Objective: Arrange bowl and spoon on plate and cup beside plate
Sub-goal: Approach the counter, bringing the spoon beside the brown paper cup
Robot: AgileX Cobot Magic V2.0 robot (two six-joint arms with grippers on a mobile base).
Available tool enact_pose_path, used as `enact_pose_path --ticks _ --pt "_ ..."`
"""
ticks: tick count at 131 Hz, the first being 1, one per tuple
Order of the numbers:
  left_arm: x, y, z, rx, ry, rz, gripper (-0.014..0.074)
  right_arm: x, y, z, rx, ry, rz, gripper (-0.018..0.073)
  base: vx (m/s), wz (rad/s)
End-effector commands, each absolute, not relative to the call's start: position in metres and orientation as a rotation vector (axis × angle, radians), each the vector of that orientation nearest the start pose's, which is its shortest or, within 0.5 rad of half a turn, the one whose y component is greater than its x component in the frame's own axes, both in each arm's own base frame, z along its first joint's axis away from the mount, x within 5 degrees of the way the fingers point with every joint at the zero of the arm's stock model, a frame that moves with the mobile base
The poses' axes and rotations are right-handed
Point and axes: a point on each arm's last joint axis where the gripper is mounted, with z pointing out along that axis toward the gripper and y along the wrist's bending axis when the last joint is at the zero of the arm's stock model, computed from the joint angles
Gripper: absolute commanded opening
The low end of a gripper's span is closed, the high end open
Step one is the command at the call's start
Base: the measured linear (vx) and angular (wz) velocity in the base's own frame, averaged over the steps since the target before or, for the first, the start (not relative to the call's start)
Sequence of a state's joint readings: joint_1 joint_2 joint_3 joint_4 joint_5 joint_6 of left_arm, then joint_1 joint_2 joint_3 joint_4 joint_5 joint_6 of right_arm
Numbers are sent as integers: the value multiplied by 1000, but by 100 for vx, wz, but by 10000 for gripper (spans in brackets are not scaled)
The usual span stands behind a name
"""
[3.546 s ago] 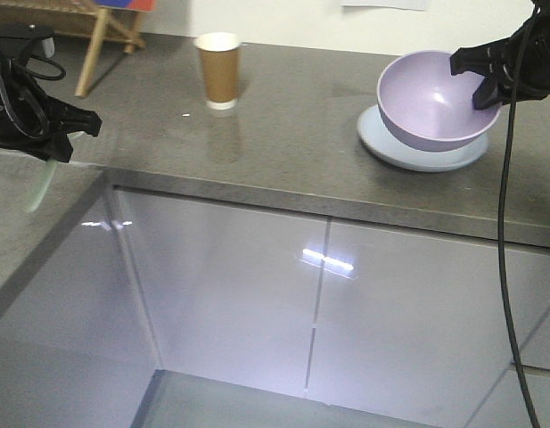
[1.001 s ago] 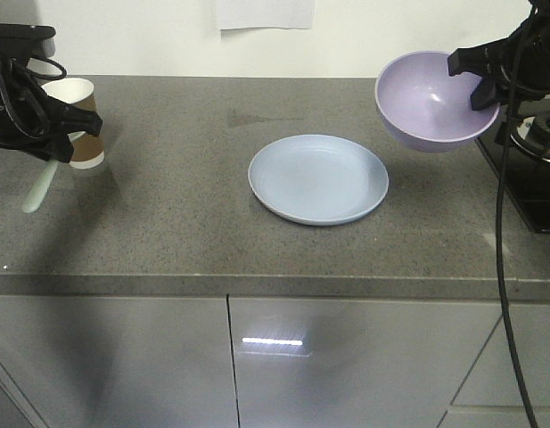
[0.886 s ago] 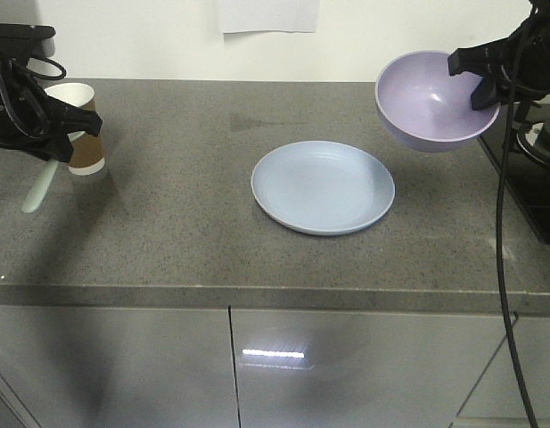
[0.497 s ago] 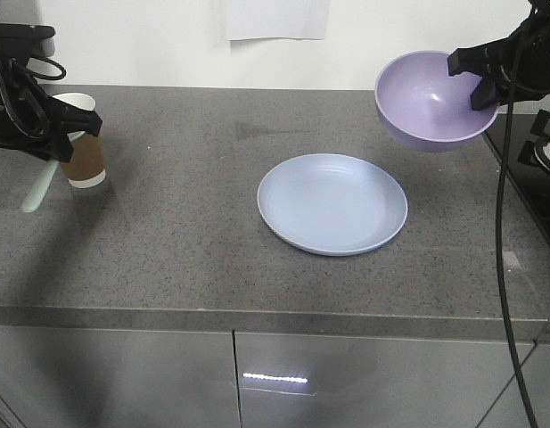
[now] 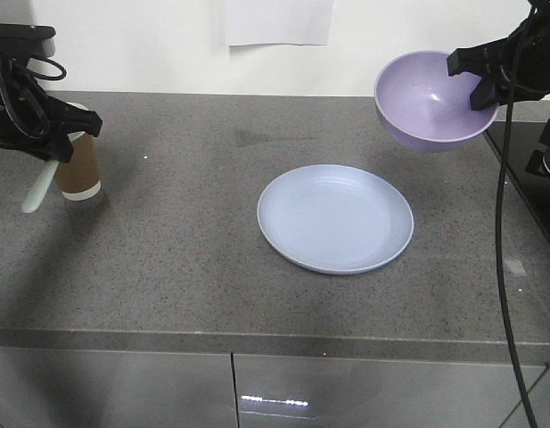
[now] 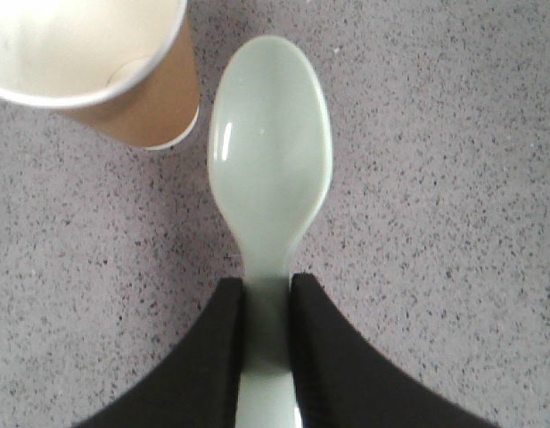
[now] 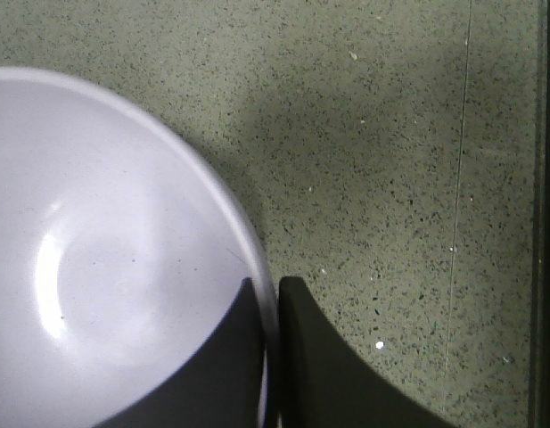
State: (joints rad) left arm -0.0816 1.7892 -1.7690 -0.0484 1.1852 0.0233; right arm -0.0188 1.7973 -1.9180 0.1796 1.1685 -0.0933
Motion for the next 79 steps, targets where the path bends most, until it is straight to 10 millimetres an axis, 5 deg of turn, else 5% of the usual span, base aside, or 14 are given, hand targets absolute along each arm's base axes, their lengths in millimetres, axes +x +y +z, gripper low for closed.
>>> enact_pose_path --ticks 1,79 --pt "376 -37 378 127 2569 -97 -8 383 8 421 -78 2385 185 -8 7 0" --pt "376 -37 378 127 2569 -97 -8 383 8 421 -78 2385 185 -8 6 0"
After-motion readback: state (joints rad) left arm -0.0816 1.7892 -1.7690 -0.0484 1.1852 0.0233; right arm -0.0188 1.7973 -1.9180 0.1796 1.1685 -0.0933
